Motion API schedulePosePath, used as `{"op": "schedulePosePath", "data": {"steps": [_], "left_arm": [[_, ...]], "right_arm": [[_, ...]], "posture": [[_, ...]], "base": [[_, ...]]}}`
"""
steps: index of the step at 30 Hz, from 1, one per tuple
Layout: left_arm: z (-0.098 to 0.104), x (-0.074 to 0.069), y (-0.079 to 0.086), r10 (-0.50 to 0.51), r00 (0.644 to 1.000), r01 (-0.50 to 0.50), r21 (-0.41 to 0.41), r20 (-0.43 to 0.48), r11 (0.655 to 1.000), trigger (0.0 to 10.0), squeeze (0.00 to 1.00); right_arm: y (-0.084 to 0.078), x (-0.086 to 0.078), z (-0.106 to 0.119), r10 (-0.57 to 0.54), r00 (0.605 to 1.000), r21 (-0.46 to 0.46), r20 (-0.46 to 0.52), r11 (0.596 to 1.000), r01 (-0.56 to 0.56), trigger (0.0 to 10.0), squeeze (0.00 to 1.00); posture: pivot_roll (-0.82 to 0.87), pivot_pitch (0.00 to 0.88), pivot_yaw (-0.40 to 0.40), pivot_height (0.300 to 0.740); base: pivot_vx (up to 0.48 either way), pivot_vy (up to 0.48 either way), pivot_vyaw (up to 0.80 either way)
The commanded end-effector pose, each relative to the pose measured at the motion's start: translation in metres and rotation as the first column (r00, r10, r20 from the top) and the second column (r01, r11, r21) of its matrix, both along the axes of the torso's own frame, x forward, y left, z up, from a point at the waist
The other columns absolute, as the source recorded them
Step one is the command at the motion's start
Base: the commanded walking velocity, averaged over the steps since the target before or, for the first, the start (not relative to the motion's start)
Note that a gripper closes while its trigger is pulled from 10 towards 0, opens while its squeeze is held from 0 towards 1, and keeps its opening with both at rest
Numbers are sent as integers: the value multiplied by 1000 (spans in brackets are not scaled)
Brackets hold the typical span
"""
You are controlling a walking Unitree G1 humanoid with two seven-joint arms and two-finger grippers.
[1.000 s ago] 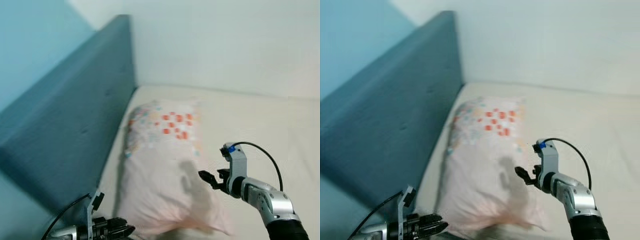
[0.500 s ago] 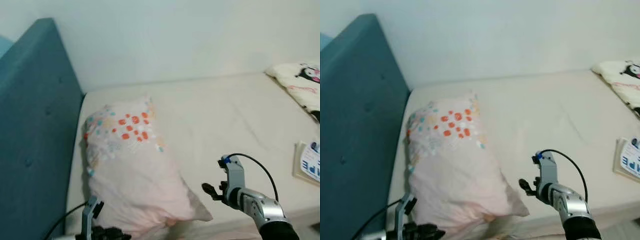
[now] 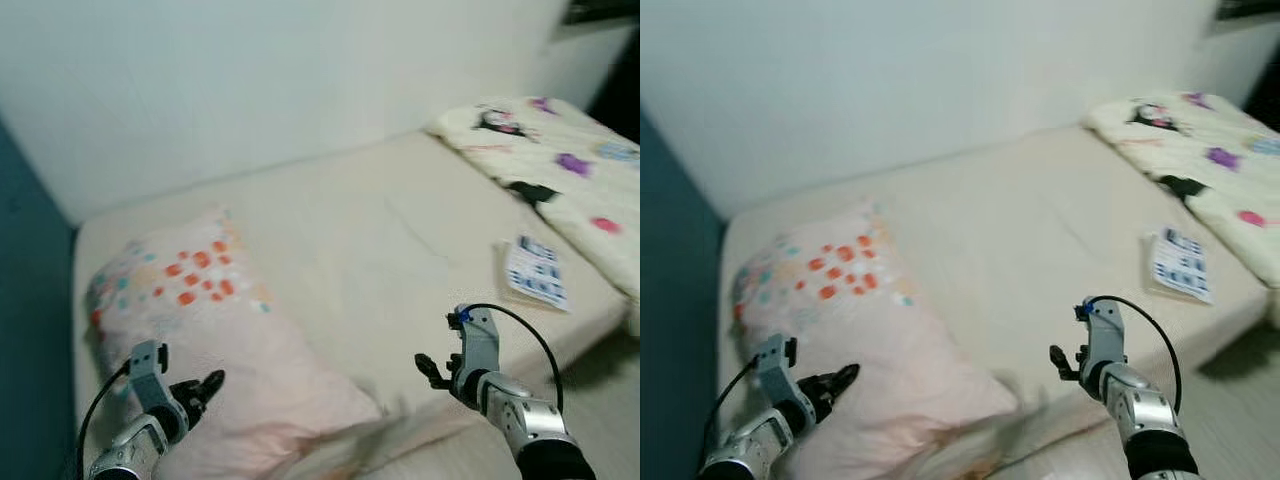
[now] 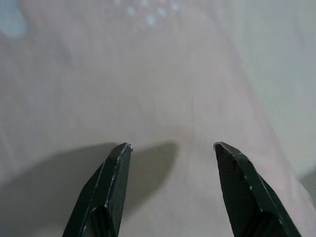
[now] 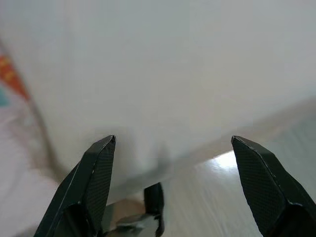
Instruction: Clean up the room
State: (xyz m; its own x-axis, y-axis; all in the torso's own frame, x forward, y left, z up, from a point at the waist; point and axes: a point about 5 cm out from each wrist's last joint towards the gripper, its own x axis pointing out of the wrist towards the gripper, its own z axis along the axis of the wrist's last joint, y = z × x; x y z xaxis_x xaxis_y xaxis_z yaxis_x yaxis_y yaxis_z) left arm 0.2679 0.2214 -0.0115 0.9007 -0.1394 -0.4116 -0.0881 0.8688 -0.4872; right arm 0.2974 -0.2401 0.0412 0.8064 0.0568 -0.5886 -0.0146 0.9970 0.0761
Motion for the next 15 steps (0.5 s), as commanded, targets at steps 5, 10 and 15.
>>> {"op": "schedulePosePath", "data": {"steps": [5, 10, 15], "left_arm": [[-7, -5, 12, 212, 974, -209, 52, -80, 977, 10000, 0], [-6, -7, 24, 325, 940, -307, 160, -102, 938, 10000, 0], [-5, -14, 45, 500, 857, -452, 288, -121, 844, 10000, 0]], "right_arm": [[0, 1, -2, -17, 1000, -4, 24, 1000, 17, 10000, 0], [1, 6, 3, -19, 998, 3, 59, 1000, 19, 10000, 0], [4, 9, 8, 6, 995, 9, 96, 1000, -7, 10000, 0]], "posture": [[-61, 130, 32, 740], [-61, 133, 31, 740], [-67, 128, 29, 740]], "base": [[0, 0, -454], [0, 0, 0], [0, 0, 0]]}}
